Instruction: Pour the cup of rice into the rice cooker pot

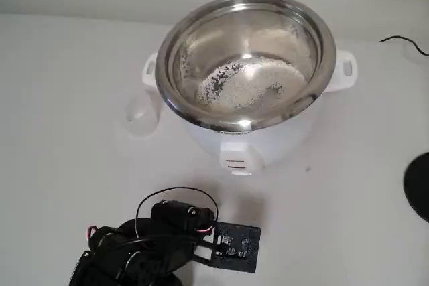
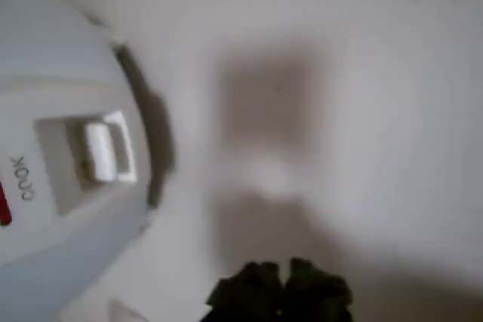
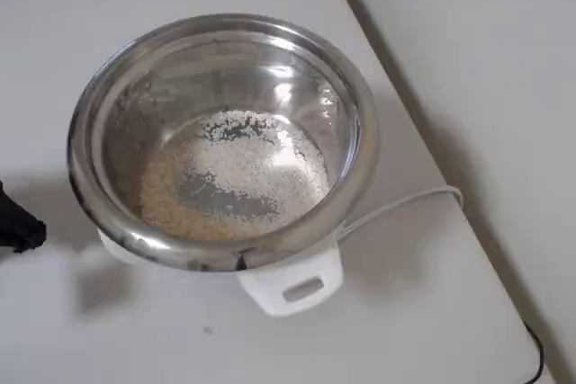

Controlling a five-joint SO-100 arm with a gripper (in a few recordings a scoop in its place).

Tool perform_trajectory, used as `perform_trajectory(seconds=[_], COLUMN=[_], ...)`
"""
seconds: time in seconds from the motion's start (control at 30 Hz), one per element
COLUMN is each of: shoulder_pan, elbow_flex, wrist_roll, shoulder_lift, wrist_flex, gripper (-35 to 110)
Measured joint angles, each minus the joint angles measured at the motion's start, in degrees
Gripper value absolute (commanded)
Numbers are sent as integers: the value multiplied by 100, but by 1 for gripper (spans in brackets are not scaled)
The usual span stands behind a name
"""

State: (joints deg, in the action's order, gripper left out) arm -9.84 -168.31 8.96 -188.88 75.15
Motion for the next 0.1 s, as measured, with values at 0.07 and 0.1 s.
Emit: perform_trajectory(seconds=[0.07,0.1], shoulder_pan=[0,0], elbow_flex=[0,0], wrist_roll=[0,0], shoulder_lift=[0,0], wrist_flex=[0,0], gripper=[0,0])
